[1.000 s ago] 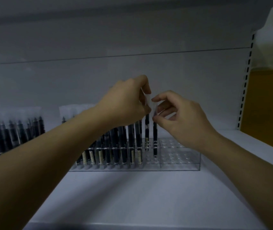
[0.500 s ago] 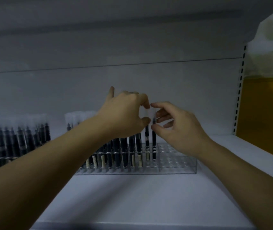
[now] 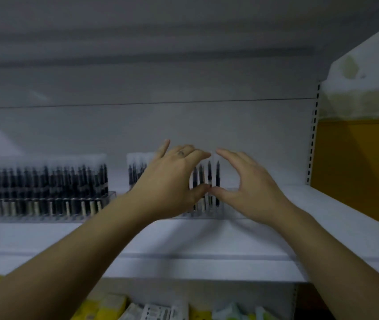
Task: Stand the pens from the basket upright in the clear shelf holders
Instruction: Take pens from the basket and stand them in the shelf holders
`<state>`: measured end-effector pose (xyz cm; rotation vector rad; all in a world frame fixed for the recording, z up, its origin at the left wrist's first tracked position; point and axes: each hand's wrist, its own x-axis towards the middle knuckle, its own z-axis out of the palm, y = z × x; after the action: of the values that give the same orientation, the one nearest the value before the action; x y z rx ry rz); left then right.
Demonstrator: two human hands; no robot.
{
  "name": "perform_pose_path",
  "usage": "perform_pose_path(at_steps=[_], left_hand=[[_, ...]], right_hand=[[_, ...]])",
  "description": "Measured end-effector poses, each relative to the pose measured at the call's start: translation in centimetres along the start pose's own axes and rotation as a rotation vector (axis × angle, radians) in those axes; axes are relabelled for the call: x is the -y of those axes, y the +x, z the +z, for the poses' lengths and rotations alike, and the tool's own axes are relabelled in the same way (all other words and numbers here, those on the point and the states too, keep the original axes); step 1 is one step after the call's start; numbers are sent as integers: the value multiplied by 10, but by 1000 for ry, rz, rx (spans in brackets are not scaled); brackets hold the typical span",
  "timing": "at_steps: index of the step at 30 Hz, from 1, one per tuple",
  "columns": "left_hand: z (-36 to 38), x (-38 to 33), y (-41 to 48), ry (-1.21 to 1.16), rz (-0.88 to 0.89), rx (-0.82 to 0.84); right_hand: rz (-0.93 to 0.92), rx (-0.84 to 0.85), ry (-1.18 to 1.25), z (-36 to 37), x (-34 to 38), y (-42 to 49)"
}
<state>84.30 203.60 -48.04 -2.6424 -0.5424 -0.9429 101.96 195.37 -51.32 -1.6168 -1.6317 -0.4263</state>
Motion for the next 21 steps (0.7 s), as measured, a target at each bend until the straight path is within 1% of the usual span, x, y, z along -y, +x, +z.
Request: perform_pose_path(at_steps=[6,11,13,15,17,21], left_hand=[[-16,1,-77,-84,-16,-61],[-10,8,-165,-162,-142,-62],[-4,11,-201,-192,-214,-49],[5,15,-236,-222,-281,-10],[19,20,-271,-265,-359,71],[59,26,-333,-320,-523,283]], right_hand=[[-73,50,54,10,57,-51],[-140,79,131,52,96,-98],[-158,127,147,76,108,-118],[-148,193,158,104,116,-143],[-113,266,164,136,120,-168],[14,556,161,198,112,-214]])
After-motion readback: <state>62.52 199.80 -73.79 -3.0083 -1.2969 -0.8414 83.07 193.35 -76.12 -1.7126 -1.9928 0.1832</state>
